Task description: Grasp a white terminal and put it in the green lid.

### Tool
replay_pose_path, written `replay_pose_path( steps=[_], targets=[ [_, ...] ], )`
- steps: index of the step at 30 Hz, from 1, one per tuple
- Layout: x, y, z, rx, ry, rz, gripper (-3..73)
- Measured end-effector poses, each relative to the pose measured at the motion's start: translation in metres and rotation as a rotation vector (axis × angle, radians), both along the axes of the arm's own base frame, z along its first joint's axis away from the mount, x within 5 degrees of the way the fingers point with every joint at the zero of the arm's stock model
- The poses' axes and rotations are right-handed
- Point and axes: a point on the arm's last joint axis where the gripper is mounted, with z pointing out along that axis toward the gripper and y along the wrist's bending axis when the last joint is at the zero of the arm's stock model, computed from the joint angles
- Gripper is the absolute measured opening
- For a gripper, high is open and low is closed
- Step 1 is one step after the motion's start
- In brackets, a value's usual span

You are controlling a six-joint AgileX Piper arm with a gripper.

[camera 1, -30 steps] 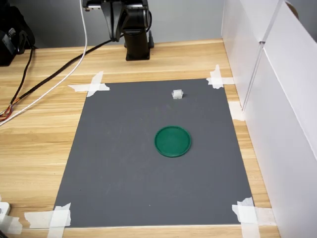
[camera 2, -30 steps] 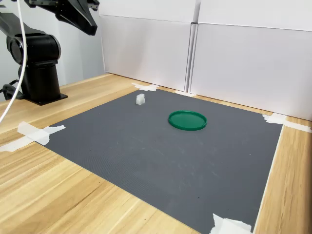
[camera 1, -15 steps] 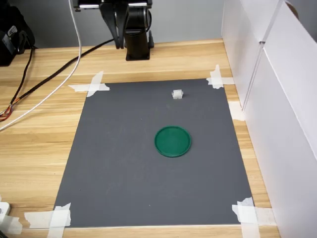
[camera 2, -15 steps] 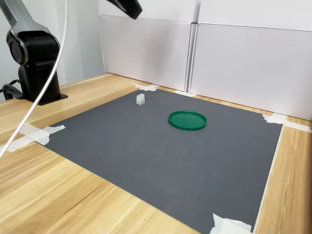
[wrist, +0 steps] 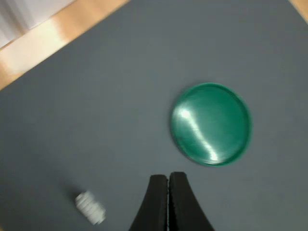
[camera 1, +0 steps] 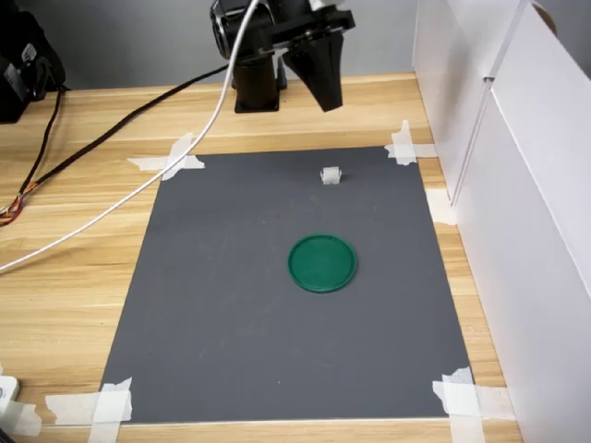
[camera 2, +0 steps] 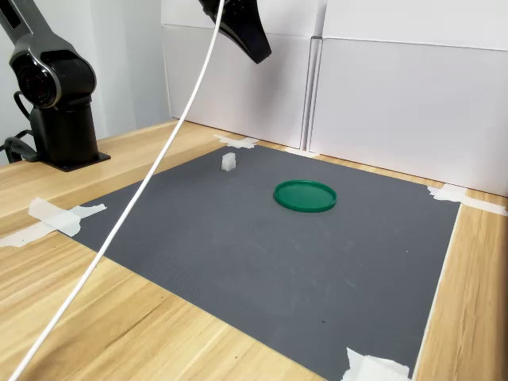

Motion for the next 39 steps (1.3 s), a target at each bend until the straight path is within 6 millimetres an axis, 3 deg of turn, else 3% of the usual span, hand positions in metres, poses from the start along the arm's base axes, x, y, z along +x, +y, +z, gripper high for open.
replay_pose_path(
  steps=[6, 13, 17, 23, 26, 30, 39],
  targets=[
    [-0.015, 0.020, -0.017, -0.186, 0.108, 0.231, -2.1],
    [-0.012, 0.027, -0.034, -0.317, 0.168, 0.355, 1.9],
    [-0.007, 0.028, -0.041, -0.362, 0.178, 0.364, 15.9],
    [0.005, 0.032, -0.050, -0.392, 0.155, 0.339, 50.7],
    [0.008, 0.034, -0.052, -0.384, 0.148, 0.331, 64.6],
    [0.007, 0.034, -0.053, -0.378, 0.168, 0.320, 70.2],
    [0.008, 0.038, -0.069, -0.396, 0.243, 0.358, 70.8]
  ],
)
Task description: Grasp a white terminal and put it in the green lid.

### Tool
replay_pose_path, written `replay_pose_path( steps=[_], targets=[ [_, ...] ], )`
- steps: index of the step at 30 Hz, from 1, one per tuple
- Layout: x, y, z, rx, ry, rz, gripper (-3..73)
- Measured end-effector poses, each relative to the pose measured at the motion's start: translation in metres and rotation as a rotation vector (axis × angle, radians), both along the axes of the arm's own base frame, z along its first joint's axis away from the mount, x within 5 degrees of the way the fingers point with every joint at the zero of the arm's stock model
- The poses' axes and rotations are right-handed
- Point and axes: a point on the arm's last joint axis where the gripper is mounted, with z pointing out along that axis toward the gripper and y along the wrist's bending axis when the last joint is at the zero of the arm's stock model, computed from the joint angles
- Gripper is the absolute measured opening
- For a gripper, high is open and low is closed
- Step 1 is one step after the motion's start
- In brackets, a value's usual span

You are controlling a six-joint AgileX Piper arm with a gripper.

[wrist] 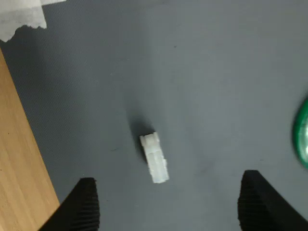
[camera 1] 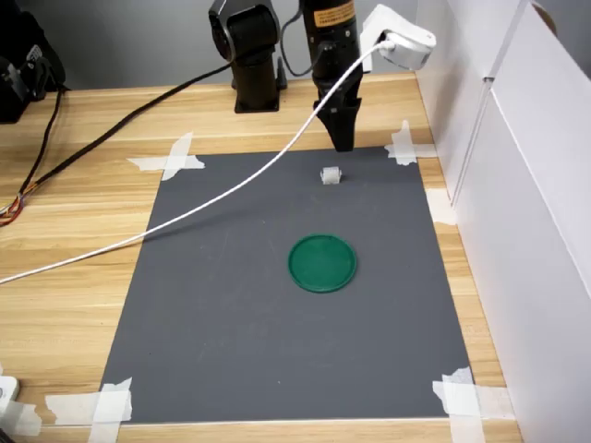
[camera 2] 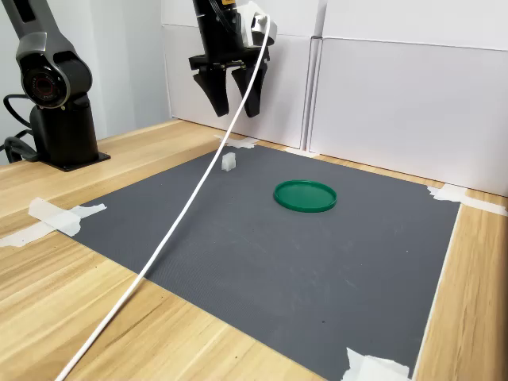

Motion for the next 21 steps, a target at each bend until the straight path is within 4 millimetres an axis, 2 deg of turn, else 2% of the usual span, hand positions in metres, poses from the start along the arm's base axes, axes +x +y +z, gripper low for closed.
replay_pose_path(
  steps=[8, 14, 21],
  targets=[
    [-0.003, -0.007, -0.041, -0.092, 0.041, 0.009, 70.9],
    [0.003, -0.005, -0.056, -0.113, 0.039, -0.003, 70.6],
    [0.009, -0.001, -0.065, -0.105, 0.033, -0.003, 66.9]
  ],
)
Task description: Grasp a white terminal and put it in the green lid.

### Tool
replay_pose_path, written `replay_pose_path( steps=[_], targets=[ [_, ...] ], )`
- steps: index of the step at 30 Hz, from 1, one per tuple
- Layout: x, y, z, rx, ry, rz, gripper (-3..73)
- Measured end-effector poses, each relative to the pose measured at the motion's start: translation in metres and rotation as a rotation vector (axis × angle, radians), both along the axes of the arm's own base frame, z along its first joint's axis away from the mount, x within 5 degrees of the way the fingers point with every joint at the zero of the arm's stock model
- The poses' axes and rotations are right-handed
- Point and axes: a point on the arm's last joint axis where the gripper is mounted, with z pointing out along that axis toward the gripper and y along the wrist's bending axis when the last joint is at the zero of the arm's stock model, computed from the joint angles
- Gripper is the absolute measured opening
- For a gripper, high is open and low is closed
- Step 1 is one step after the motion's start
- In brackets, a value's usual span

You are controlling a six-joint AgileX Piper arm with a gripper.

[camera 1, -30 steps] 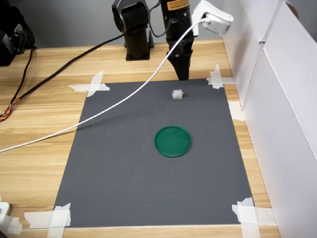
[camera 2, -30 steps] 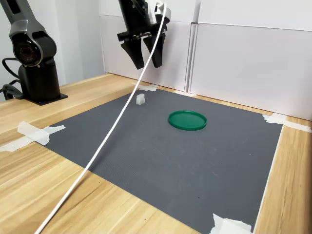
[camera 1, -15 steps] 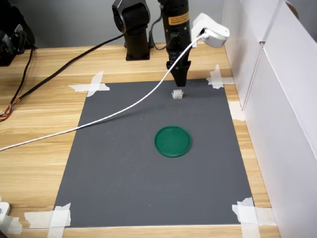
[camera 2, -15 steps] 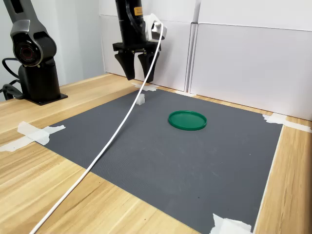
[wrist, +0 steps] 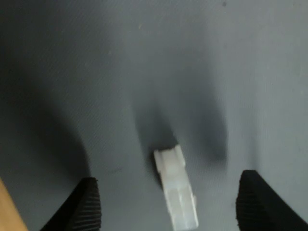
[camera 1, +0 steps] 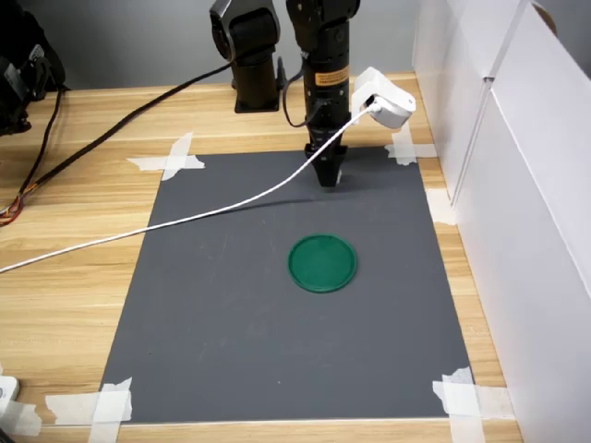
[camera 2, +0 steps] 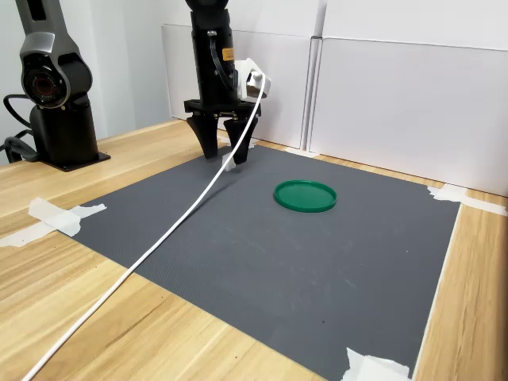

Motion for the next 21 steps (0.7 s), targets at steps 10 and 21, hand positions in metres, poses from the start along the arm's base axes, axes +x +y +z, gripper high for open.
replay_pose_path(
  steps=[10, 21],
  targets=[
    [0.003, 0.001, -0.008, -0.011, 0.017, -0.035, 36.9],
    [0.009, 0.005, 0.033, 0.083, -0.092, -0.075, 8.3]
  ],
)
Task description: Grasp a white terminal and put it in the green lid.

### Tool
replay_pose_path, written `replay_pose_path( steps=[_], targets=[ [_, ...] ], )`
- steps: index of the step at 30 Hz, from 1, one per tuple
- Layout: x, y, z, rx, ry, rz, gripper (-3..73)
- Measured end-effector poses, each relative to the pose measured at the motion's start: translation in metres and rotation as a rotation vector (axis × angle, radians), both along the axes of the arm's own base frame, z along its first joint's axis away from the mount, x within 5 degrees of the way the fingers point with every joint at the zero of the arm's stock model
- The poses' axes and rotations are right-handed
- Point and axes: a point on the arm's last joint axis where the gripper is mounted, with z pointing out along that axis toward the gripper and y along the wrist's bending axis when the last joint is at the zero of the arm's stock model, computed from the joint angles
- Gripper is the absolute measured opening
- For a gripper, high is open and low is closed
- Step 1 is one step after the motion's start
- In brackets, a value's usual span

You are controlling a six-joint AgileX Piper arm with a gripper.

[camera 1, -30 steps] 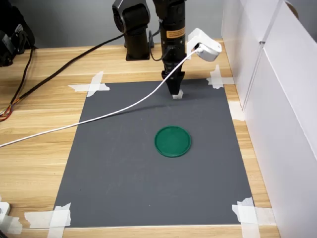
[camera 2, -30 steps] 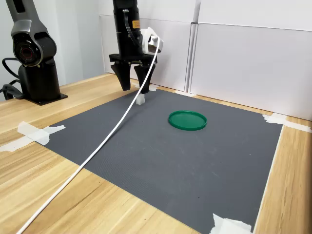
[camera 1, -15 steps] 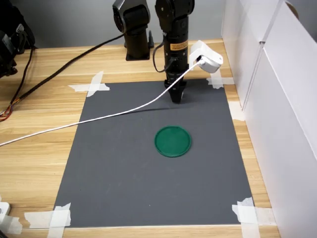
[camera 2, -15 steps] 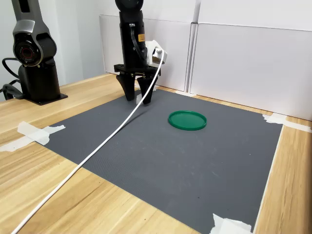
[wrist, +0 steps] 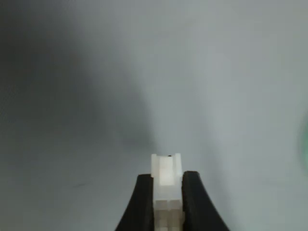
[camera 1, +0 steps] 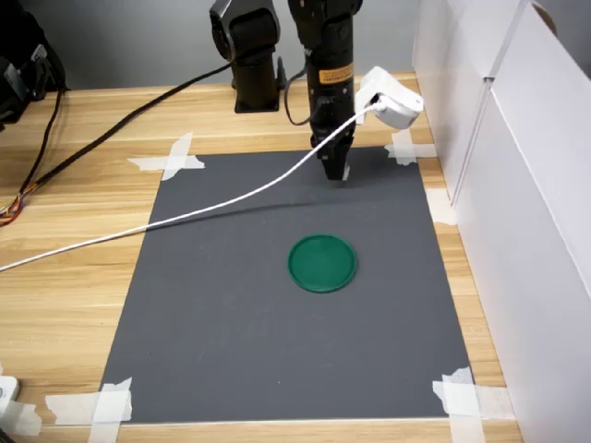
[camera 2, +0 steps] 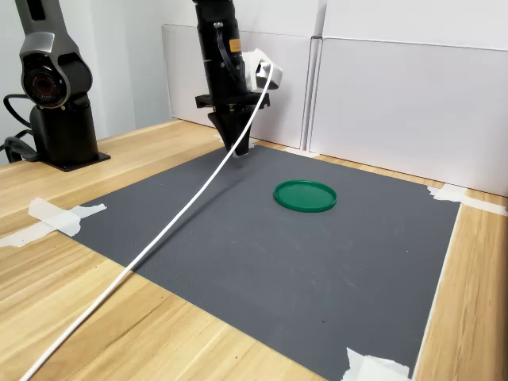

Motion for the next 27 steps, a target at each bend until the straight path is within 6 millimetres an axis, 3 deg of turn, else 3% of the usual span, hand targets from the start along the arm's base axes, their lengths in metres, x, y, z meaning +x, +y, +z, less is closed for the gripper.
replay_pose_path(
  steps=[10, 15, 19, 27],
  targets=[
    [0.022, 0.012, 0.067, 0.070, -0.080, -0.037, 8.3],
    [0.044, 0.001, 0.091, 0.168, -0.085, -0.154, 8.3],
    [0.067, -0.009, 0.091, 0.165, -0.058, -0.219, 8.3],
    [0.110, -0.023, 0.069, 0.120, 0.012, -0.316, 8.3]
  ],
)
